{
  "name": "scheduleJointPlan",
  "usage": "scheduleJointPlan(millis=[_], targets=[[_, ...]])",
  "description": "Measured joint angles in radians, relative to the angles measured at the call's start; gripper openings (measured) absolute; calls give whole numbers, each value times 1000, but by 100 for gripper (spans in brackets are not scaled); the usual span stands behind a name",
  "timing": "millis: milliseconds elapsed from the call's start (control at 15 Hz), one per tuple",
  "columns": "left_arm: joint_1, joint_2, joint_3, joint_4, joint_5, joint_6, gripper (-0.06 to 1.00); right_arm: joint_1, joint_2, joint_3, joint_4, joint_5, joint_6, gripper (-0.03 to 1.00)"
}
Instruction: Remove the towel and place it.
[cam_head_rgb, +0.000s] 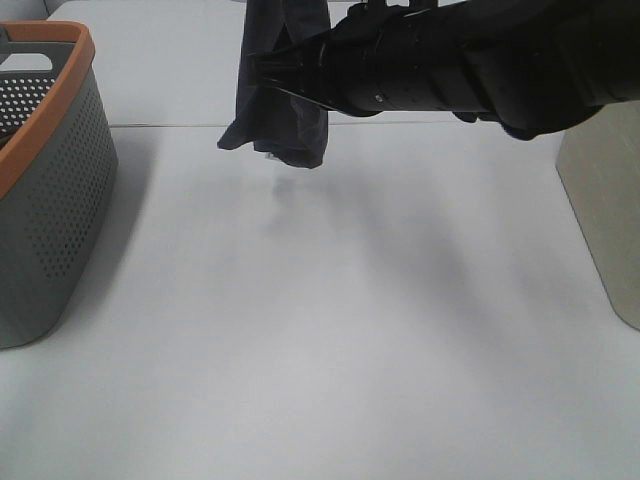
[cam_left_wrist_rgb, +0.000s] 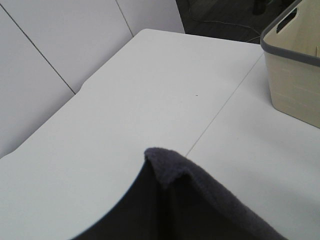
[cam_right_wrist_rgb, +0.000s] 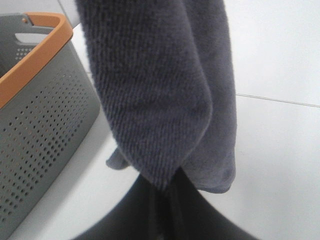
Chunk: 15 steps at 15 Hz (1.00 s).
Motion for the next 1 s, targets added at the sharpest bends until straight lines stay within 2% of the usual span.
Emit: scheduleJointPlan(millis=[67, 133, 200, 267, 333, 400, 467, 667, 800, 1000], targets=[[0, 1, 0, 10, 10, 0, 0, -28, -20, 8, 25, 80, -58, 0], [0, 6, 0, 16, 25, 0, 0, -80, -34, 9, 45, 206, -87, 0], [0, 12, 0, 16, 30, 0, 0, -139, -41, 9, 44, 347, -90, 0], [0, 18, 0, 16, 36, 0, 0, -175, -43, 9, 41, 404, -89, 0], [0, 27, 0, 17, 52, 0, 0, -245, -44, 9, 17, 540, -72, 0], [0, 45, 0, 17, 69, -1, 0, -354, -44, 1, -104, 748, 48, 0], [0, 50, 0, 17, 74, -1, 0, -395, -44, -19, -203, 823, 131, 0], [0, 60, 0, 16, 81, -1, 0, -455, -44, -128, -506, 974, 415, 0], [0, 67, 0, 16, 85, -11, 0, -456, -47, -186, -677, 996, 545, 0], [0, 90, 0, 50, 105, -74, 0, -456, -50, -246, -798, 1039, 631, 0]])
